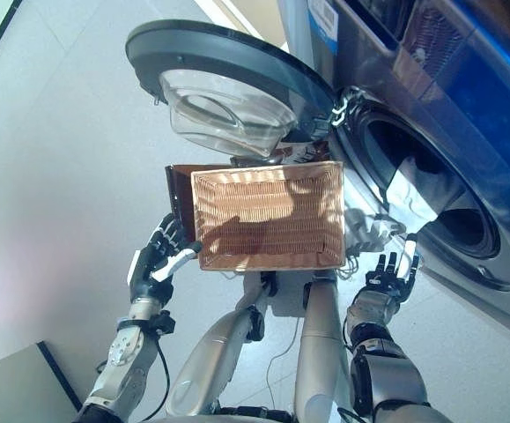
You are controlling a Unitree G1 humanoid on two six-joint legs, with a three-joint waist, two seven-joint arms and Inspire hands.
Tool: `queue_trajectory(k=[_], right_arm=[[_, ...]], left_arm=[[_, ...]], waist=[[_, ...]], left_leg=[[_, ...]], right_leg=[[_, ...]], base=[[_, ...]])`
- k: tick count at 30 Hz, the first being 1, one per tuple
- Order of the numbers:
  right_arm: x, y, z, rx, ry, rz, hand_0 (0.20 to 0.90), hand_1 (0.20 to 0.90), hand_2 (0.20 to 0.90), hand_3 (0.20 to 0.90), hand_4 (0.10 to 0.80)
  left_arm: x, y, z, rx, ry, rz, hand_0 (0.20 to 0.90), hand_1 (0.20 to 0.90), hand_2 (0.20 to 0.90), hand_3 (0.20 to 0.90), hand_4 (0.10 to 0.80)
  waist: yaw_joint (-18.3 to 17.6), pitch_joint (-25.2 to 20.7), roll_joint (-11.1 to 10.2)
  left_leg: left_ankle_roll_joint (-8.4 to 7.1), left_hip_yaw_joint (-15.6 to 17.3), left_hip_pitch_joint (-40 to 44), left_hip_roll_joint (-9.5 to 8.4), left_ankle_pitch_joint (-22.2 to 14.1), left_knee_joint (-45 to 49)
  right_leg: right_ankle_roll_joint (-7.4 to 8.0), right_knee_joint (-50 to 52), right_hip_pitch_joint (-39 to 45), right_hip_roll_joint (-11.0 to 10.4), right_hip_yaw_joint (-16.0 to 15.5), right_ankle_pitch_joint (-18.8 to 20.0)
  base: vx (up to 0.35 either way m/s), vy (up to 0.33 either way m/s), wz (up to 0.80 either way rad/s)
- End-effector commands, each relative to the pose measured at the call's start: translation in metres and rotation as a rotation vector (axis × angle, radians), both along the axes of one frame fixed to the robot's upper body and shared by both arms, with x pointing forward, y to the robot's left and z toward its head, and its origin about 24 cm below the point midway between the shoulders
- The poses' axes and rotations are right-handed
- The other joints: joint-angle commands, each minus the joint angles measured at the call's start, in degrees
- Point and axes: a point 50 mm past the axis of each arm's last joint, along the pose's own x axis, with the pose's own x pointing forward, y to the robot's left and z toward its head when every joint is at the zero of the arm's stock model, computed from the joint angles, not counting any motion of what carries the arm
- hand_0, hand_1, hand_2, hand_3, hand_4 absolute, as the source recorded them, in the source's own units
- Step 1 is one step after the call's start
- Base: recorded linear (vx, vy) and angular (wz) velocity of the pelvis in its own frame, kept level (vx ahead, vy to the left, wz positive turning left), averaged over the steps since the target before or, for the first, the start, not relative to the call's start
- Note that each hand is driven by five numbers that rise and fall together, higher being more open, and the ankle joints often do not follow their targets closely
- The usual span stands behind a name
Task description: Pick up the clothes and place them into the washing machine
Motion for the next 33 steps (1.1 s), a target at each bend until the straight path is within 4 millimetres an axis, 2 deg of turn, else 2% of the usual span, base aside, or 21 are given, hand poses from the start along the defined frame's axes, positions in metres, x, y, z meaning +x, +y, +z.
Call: queue_trajectory(k=[1, 10, 18, 26, 27, 28, 29, 30, 31, 33], right_arm=[[-0.009, -0.016, 0.005, -0.062, -0.017, -0.080, 0.900, 0.900, 0.900, 0.900, 0.800], [0.004, -0.026, 0.023, -0.090, -0.046, -0.084, 0.900, 0.900, 0.900, 0.900, 0.800], [0.025, -0.034, 0.055, -0.153, -0.130, -0.061, 0.900, 0.900, 0.900, 0.900, 0.800], [0.033, -0.034, 0.068, -0.187, -0.170, -0.035, 0.900, 0.900, 0.900, 0.900, 0.800], [0.034, -0.034, 0.069, -0.188, -0.172, -0.035, 0.862, 0.862, 0.862, 0.862, 0.773], [0.036, -0.034, 0.070, -0.189, -0.170, -0.031, 0.538, 0.538, 0.538, 0.538, 0.541], [0.036, -0.034, 0.070, -0.189, -0.170, -0.031, 0.538, 0.538, 0.538, 0.538, 0.541], [0.037, -0.034, 0.071, -0.191, -0.168, -0.029, 0.425, 0.425, 0.425, 0.425, 0.461], [0.037, -0.034, 0.071, -0.193, -0.163, -0.027, 0.200, 0.200, 0.200, 0.200, 0.300], [0.040, -0.030, 0.072, -0.193, -0.153, -0.010, 0.200, 0.200, 0.200, 0.200, 0.300]], left_arm=[[-0.006, 0.008, 0.022, -0.006, -0.142, 0.015, 0.900, 0.900, 0.900, 0.900, 0.800], [-0.005, 0.007, 0.033, 0.003, -0.187, -0.012, 0.900, 0.900, 0.900, 0.900, 0.800], [-0.004, 0.006, 0.045, -0.003, -0.244, -0.046, 0.900, 0.900, 0.900, 0.900, 0.800], [-0.003, 0.005, 0.046, -0.011, -0.251, -0.058, 0.900, 0.900, 0.900, 0.900, 0.800], [-0.003, 0.005, 0.046, -0.013, -0.251, -0.059, 0.900, 0.900, 0.900, 0.900, 0.800], [-0.003, 0.005, 0.047, -0.009, -0.253, -0.059, 0.900, 0.900, 0.900, 0.900, 0.800], [-0.003, 0.005, 0.047, -0.009, -0.253, -0.059, 0.900, 0.900, 0.900, 0.900, 0.800], [-0.002, 0.005, 0.048, -0.007, -0.257, -0.059, 0.900, 0.900, 0.900, 0.900, 0.800], [-0.002, 0.005, 0.049, -0.004, -0.259, -0.057, 0.900, 0.900, 0.900, 0.900, 0.800], [-0.002, 0.006, 0.050, -0.004, -0.263, -0.058, 0.900, 0.900, 0.900, 0.900, 0.800]], waist=[[0.6, -1.9, 1.4], [0.9, -1.6, 2.3], [1.7, -1.3, 3.4], [2.0, -1.9, 3.1], [2.0, -2.0, 3.1], [2.2, -2.1, 3.2], [2.2, -2.1, 3.2], [2.3, -2.2, 3.2], [2.5, -2.2, 3.2], [2.8, -2.2, 3.2]], left_leg=[[-1.03, -0.9, -6.6, -1.48, -3.3, 4.2], [-1.27, -0.8, -8.8, -1.27, -2.5, 3.7], [-1.46, -1.0, -9.4, -1.08, -1.3, 2.0], [-1.59, -1.1, -9.5, -1.13, -1.2, 1.4], [-1.59, -1.1, -9.6, -1.17, -1.1, 1.3], [-1.58, -1.2, -9.6, -1.22, -1.1, 1.3], [-1.58, -1.2, -9.7, -1.23, -1.1, 1.3], [-1.58, -1.2, -9.8, -1.25, -1.1, 1.2], [-1.57, -1.2, -9.8, -1.27, -1.1, 1.1], [-1.59, -1.2, -9.8, -1.27, -1.0, 1.0]], right_leg=[[-1.58, -1.0, -3.5, 1.6, -2.2, 0.4], [-2.11, -0.2, -5.6, 1.8, -2.3, -0.4], [-2.07, 0.3, -7.0, 1.6, -2.7, -0.7], [-1.96, 0.5, -7.6, 1.5, -3.1, -0.8], [-1.95, 0.5, -7.7, 1.5, -3.1, -0.8], [-1.95, 0.7, -7.9, 1.5, -3.1, -0.9], [-1.95, 0.7, -7.9, 1.5, -3.1, -0.9], [-1.95, 0.7, -8.0, 1.5, -3.1, -0.9], [-1.96, 0.7, -8.1, 1.4, -3.2, -1.0], [-2.00, 0.7, -8.2, 1.4, -3.2, -1.0]], base=[[0.000, 0.000, 0.00], [-0.003, -0.022, 0.04], [0.007, -0.026, 0.07], [0.014, -0.009, 0.03], [0.014, 0.006, 0.04], [0.000, 0.000, 0.00], [0.000, 0.000, 0.00], [0.000, 0.000, 0.00], [0.000, 0.000, 0.00], [0.000, 0.000, 0.00]])
